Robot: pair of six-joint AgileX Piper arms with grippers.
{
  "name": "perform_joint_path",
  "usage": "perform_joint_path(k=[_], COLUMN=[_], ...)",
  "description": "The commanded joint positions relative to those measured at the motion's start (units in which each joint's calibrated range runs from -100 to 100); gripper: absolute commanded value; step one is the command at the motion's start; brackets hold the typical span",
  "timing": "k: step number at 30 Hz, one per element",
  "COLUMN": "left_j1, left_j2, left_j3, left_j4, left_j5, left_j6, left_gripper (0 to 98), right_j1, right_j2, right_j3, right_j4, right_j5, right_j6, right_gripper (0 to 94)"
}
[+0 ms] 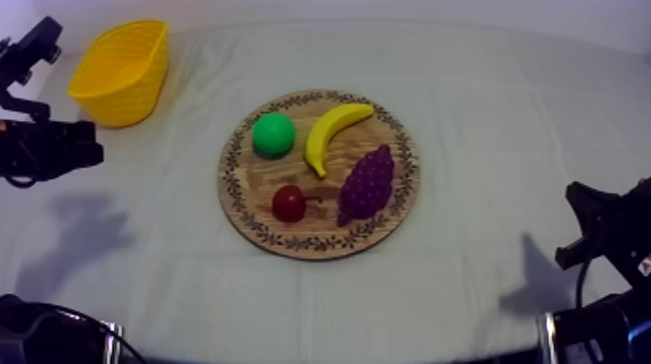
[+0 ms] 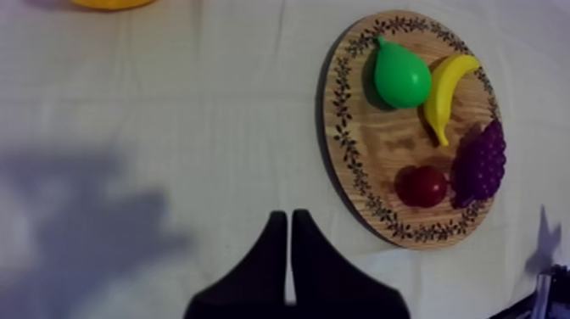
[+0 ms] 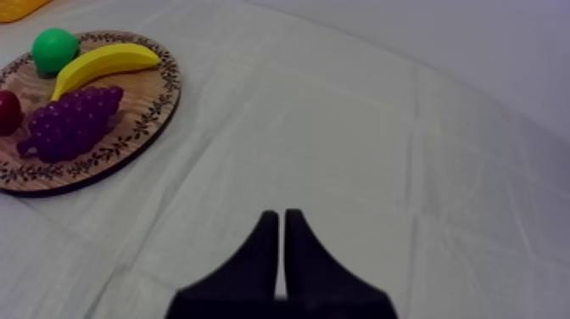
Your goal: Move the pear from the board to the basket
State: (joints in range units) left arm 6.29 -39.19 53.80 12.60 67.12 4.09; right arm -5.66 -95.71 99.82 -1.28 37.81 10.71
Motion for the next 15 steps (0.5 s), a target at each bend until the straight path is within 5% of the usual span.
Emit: perform_joint_path(k=[1,15], left_j1=[1.9,8.7], left_j2=[5.4,29.9], left_j3=[-4.3,-26.6], left_j4=[-0.86,-4.97], left_j5=[0.9,8.2], left_j6=[2.2,8.4], left_gripper=[0.0,0.0], right_j1=[0.0,0.0], right_j2=[0.0,0.0], right_j3=[0.0,0.0], right_j4=[0.0,0.0], right_j5=[0.0,0.0], right_j6=[0.0,0.0], right_gripper=[0.4,0.4])
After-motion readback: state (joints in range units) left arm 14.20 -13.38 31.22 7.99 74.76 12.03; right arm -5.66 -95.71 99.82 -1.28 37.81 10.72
